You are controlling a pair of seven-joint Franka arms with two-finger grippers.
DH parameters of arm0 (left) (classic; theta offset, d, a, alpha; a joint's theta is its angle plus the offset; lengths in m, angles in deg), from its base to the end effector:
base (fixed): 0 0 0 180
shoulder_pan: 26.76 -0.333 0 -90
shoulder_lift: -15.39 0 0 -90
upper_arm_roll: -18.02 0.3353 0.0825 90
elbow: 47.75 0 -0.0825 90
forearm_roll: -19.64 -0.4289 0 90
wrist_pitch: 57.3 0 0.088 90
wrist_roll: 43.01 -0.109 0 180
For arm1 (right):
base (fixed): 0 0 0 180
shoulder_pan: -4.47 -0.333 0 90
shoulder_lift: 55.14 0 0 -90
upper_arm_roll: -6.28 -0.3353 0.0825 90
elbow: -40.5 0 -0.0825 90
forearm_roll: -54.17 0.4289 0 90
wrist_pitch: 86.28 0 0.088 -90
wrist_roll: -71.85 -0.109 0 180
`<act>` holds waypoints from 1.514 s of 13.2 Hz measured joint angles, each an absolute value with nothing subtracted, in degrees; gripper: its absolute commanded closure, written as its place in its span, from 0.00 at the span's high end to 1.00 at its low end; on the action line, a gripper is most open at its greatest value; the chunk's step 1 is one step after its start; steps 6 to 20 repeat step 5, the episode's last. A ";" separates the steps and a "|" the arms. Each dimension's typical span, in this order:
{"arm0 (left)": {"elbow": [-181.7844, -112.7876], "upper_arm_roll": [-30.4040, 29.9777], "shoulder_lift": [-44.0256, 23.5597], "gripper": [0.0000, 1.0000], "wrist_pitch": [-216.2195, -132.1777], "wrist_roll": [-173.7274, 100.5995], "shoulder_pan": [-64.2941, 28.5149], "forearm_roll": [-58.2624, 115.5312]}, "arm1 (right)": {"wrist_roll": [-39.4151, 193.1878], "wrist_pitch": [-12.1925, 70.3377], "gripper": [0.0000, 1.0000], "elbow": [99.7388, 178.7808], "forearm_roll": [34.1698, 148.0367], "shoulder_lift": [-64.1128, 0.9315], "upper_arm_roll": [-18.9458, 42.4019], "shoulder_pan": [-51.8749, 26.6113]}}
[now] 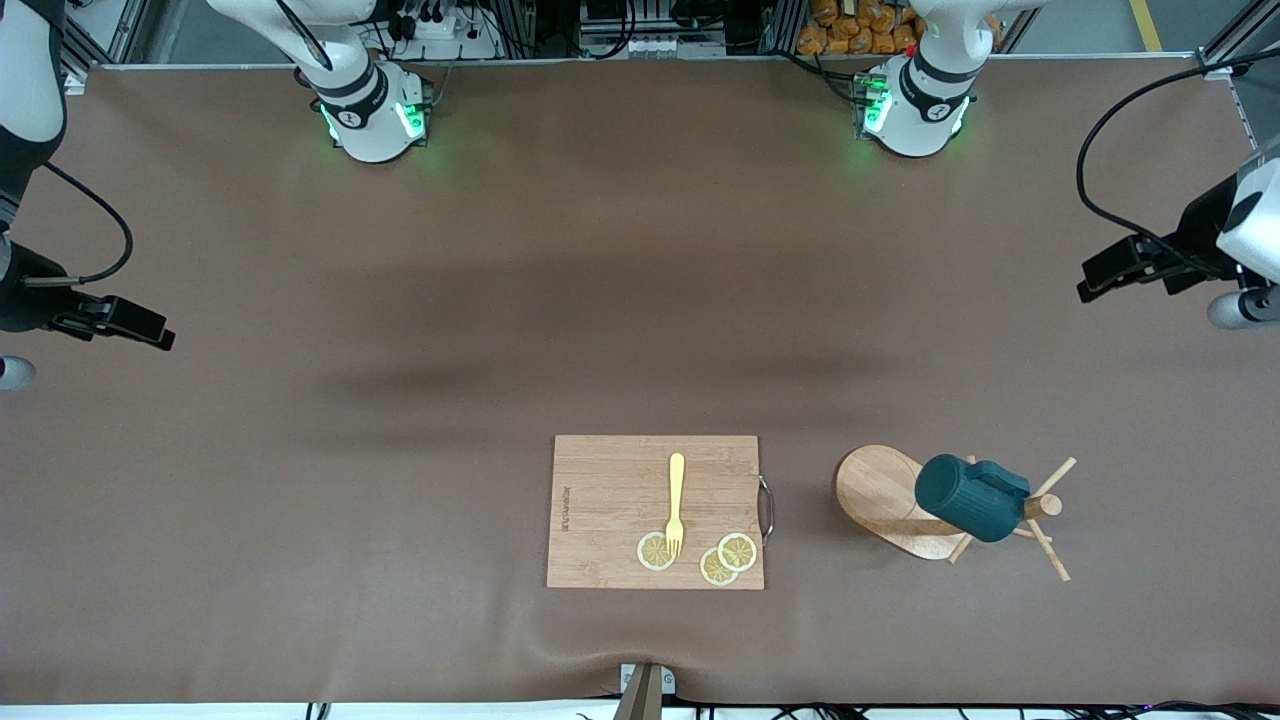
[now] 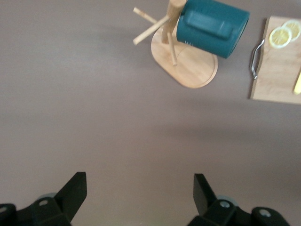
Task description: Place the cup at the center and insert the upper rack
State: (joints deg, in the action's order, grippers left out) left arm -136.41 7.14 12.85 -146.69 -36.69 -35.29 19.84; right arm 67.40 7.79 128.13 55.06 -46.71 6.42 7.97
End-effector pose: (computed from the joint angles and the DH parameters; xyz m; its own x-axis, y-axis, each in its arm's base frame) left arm 0.6117 -0.0229 0.6266 0.9971 0.0691 -0.0319 0.0694 -0.9976 0.0084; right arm 0.6489 -0.0396 0.5774 0.9893 -0.1418 -0.0358 -0.1423 -0.9898 -0.0123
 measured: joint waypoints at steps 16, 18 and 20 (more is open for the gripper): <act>-139.83 7.00 16.92 1.00 -146.12 -38.37 -33.65 19.65 | 67.40 7.78 1.00 128.13 55.06 -46.70 6.42 7.98; -139.83 7.00 16.92 1.00 -146.12 -38.37 -33.65 19.65 | 67.40 7.78 1.00 128.13 55.06 -46.70 6.42 7.98; -139.83 7.00 16.92 1.00 -146.12 -38.37 -33.65 19.65 | 67.40 7.78 1.00 128.13 55.06 -46.70 6.42 7.98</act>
